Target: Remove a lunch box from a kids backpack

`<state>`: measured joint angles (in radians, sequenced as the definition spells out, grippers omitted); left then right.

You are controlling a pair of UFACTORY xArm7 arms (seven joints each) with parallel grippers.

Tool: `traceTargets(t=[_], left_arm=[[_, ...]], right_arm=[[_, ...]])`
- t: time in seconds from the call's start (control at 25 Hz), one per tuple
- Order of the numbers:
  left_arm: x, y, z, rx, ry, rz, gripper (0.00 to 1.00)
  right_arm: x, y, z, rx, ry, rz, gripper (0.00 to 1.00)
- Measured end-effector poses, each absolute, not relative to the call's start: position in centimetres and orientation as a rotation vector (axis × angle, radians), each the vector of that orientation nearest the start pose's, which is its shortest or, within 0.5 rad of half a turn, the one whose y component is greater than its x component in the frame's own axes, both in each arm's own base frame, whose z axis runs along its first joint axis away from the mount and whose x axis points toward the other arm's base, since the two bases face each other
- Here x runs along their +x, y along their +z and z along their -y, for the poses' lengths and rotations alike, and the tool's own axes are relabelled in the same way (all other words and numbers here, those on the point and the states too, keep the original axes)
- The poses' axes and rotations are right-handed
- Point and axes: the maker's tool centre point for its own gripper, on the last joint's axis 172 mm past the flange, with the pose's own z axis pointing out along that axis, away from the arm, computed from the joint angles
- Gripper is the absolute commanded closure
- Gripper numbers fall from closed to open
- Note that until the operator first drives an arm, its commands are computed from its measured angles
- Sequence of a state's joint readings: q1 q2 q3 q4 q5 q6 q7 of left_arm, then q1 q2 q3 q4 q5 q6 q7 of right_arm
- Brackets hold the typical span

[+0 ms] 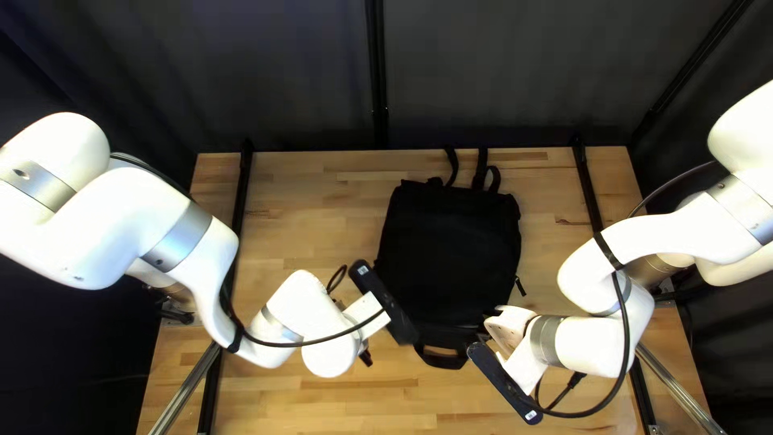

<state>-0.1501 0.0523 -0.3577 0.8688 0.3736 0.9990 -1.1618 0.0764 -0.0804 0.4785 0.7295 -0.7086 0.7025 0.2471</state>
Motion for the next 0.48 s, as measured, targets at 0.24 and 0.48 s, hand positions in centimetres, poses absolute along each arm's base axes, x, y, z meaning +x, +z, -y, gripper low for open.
traceTargets(t=[0.24,0.48], left_arm=[[40.7,14.0,15.2,-2.829,-0.143,0.258,0.00],[41.8,15.1,14.6,-2.778,-0.263,0.049,0.00]], right_arm=[[42.8,13.6,-16.8,-3.220,-0.524,1.445,1.00],[42.9,13.5,-16.4,-3.214,-0.536,1.446,1.00]])
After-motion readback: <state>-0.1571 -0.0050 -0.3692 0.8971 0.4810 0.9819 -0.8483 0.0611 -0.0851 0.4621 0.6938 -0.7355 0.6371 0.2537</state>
